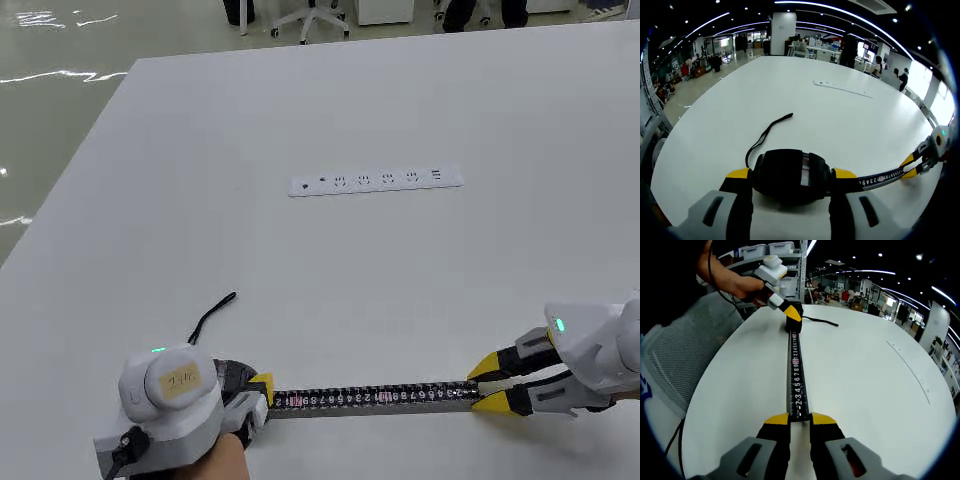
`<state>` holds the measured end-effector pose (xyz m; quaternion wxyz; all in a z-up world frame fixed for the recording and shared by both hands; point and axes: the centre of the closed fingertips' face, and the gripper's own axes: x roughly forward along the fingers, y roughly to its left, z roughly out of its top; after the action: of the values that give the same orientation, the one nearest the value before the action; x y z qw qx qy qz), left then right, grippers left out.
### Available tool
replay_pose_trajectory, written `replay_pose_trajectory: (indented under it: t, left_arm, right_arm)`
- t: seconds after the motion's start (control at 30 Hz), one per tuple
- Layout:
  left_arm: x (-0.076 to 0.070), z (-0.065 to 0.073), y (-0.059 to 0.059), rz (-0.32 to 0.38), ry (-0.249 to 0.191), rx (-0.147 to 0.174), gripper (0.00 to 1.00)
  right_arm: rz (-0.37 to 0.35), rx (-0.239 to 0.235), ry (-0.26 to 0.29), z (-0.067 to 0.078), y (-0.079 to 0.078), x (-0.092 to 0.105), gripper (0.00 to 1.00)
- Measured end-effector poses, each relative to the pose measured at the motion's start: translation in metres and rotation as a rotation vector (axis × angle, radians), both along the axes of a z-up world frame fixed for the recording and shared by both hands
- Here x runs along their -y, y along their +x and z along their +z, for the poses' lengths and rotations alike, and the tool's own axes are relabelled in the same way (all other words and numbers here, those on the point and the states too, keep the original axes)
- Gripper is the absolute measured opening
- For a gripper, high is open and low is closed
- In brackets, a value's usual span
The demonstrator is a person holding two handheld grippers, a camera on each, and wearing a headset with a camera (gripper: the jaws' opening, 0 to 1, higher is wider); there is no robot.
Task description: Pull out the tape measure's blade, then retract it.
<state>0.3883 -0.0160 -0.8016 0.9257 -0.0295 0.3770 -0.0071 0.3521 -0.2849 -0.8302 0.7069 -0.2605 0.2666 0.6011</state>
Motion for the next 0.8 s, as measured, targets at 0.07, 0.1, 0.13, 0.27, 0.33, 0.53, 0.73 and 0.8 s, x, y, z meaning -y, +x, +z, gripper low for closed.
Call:
replay_pose_trajectory:
  t: [0.07,0.1,0.13,0.27,0.33,0.53,0.73,0.8]
  left_arm:
    - [-0.0001,0.0001,0.0003,0.000,0.003,0.000,0.57]
    - [-0.0002,0.0001,0.0002,0.001,0.004,0.003,0.57]
    - [-0.0003,0.0001,0.0004,-0.001,0.004,0.004,0.57]
    - [-0.0004,-0.0002,0.0008,-0.002,0.003,0.000,0.57]
    - [-0.0003,-0.0001,0.0008,-0.006,0.007,0.001,0.57]
    - [-0.0004,-0.0004,0.0007,-0.010,0.005,0.000,0.57]
    - [-0.0009,-0.0005,0.0007,-0.009,0.005,0.000,0.57]
    - [-0.0010,-0.0005,0.0006,-0.009,0.005,0.001,0.57]
  right_arm:
    - [0.000,-0.001,0.000,0.0000,-0.0002,0.0001,0.13]
    - [-0.001,0.000,-0.001,0.0000,-0.0001,0.0001,0.13]
    - [0.000,0.000,-0.001,0.0000,0.0000,0.0001,0.13]
    - [0.002,0.000,-0.003,0.0003,0.0000,-0.0004,0.13]
    - [0.003,-0.001,-0.003,0.0006,-0.0004,-0.0009,0.13]
    - [0.005,-0.004,-0.003,0.0004,-0.0013,-0.0017,0.13]
    - [0.007,0.000,-0.001,0.0016,-0.0005,-0.0048,0.13]
    - [0.009,0.000,0.000,0.0025,-0.0006,-0.0064,0.14]
